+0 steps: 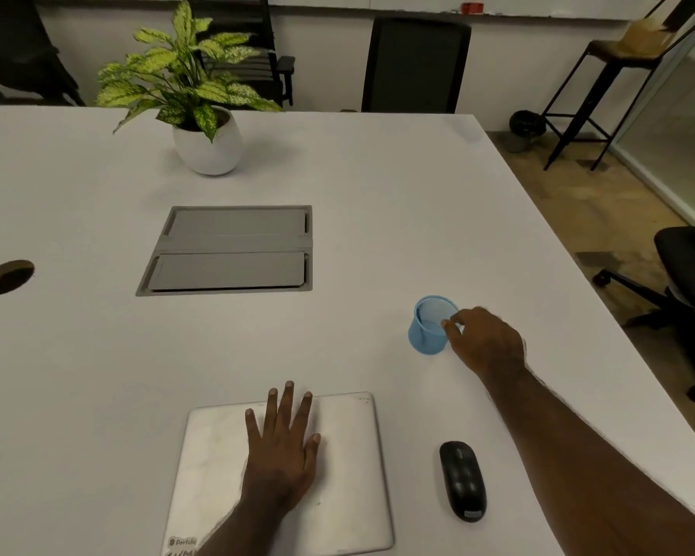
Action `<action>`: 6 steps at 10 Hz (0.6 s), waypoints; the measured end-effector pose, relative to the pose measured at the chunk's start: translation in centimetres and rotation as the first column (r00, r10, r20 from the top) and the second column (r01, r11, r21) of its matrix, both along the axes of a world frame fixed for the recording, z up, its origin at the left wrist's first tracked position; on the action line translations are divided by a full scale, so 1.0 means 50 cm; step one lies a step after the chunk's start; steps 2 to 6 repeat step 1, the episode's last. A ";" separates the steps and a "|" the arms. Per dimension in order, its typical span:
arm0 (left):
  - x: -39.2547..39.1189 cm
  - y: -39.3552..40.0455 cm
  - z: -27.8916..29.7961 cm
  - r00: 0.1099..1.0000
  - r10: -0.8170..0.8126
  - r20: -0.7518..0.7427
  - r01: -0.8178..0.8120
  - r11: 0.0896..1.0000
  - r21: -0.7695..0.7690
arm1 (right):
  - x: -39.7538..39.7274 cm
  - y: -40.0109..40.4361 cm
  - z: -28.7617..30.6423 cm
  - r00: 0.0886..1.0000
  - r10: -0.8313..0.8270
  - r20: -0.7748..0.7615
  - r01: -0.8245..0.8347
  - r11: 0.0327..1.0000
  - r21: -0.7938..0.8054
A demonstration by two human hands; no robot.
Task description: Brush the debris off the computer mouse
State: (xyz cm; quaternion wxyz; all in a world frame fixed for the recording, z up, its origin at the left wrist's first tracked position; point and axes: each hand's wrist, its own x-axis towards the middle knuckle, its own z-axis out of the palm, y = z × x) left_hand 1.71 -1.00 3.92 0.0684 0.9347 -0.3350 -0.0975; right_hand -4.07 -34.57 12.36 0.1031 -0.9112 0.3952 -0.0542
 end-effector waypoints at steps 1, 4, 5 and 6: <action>0.000 0.004 0.035 0.999 0.025 0.048 -0.020 0.995 -0.096 | -0.040 0.022 0.017 0.993 0.014 0.119 -0.012 1.000 -0.012; 0.000 0.004 0.035 0.999 0.025 0.048 -0.020 0.995 -0.096 | -0.040 0.022 0.017 0.993 0.014 0.119 -0.012 1.000 -0.012; 0.000 0.004 0.035 0.999 0.025 0.048 -0.020 0.995 -0.096 | -0.040 0.022 0.017 0.993 0.014 0.119 -0.012 1.000 -0.012; 0.000 0.004 0.035 0.999 0.025 0.048 -0.020 0.995 -0.096 | -0.040 0.022 0.017 0.993 0.014 0.119 -0.012 1.000 -0.012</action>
